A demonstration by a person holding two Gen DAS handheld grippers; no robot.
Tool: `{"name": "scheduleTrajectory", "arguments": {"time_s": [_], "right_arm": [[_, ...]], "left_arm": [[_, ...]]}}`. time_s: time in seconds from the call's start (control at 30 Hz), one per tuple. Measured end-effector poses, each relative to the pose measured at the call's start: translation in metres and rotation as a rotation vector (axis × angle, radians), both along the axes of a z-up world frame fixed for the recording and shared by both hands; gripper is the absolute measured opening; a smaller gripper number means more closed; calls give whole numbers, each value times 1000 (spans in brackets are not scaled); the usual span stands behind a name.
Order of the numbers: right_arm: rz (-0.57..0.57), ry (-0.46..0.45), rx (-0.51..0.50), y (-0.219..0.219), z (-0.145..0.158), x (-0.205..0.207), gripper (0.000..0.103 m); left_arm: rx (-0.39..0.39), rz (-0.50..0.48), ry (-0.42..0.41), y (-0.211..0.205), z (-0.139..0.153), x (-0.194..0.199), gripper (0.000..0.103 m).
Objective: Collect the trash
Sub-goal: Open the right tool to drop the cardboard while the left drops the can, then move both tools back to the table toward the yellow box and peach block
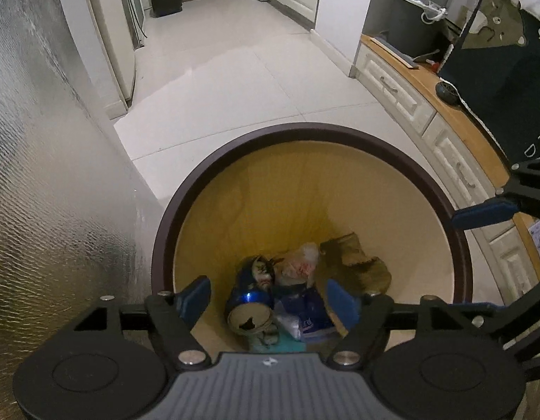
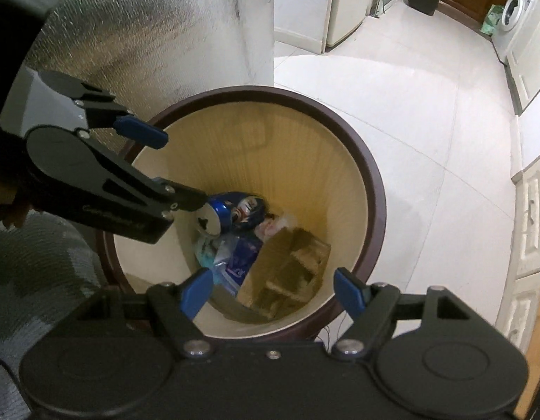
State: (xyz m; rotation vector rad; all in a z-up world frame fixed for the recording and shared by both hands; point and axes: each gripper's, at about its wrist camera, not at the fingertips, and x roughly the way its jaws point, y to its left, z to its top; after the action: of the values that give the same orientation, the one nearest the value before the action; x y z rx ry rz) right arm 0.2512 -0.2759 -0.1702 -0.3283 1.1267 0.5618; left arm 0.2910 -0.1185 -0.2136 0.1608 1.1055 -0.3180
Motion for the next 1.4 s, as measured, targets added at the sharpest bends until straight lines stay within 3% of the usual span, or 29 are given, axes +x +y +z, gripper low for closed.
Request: {"name": "scheduleTrajectory", "arguments": {"time_s": [0.5,0.77,1.2,1.4], "right_arm": [[-46,-41,30,-23,14,-8,78],[-88,-78,43,-30,24,-21,83],[-144,-152,45,-44,45,-54,103],[-177,-217,52,-49,62,-69,103]], "left_arm": [[-6,20,-20,12,22,-27,86],[-13,36,-29,24,35,-47,102],[-7,-17,-93,28,66,-88,103],[-11,-28,-152,32,88,-105,103]]}}
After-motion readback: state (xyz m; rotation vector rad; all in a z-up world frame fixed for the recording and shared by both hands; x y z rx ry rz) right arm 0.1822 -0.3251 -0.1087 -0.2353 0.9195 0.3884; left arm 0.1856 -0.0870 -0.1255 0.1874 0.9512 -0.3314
